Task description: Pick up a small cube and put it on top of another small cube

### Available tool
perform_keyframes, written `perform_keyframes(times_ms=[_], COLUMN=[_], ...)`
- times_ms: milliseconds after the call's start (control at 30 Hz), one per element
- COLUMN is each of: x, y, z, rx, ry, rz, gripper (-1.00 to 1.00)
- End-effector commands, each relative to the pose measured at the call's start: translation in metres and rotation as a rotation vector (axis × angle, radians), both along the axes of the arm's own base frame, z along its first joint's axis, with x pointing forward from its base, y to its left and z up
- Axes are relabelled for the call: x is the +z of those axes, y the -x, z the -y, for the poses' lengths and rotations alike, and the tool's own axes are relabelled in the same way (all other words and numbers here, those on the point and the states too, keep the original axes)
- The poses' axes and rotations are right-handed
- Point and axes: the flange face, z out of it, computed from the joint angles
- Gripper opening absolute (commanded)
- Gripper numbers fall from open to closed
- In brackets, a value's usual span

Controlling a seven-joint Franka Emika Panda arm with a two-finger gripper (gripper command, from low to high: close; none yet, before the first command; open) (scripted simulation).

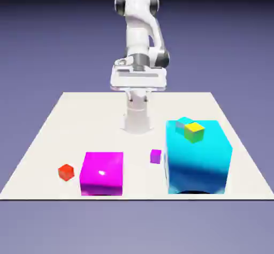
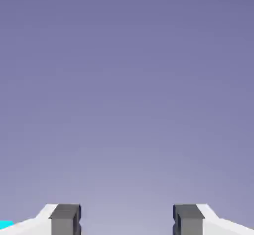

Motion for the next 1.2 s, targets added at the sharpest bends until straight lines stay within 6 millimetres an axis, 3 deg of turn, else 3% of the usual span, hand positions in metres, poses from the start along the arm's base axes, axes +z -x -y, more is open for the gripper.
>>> perform_keyframes(times_ms=[0,600,867,1167], x=[-0.001,-0.047,-0.061,-0.062], y=[-0.006,-0.081,-0.104,-0.126], z=[0.007,0.134,0.184,0.231], rx=[0.006,0.255,0.414,0.604], ry=[-0.003,-0.122,-0.161,-0.122], rz=[-0.022,-0.287,-0.261,-0.13], gripper=[0.0,0.0,0.0,0.0])
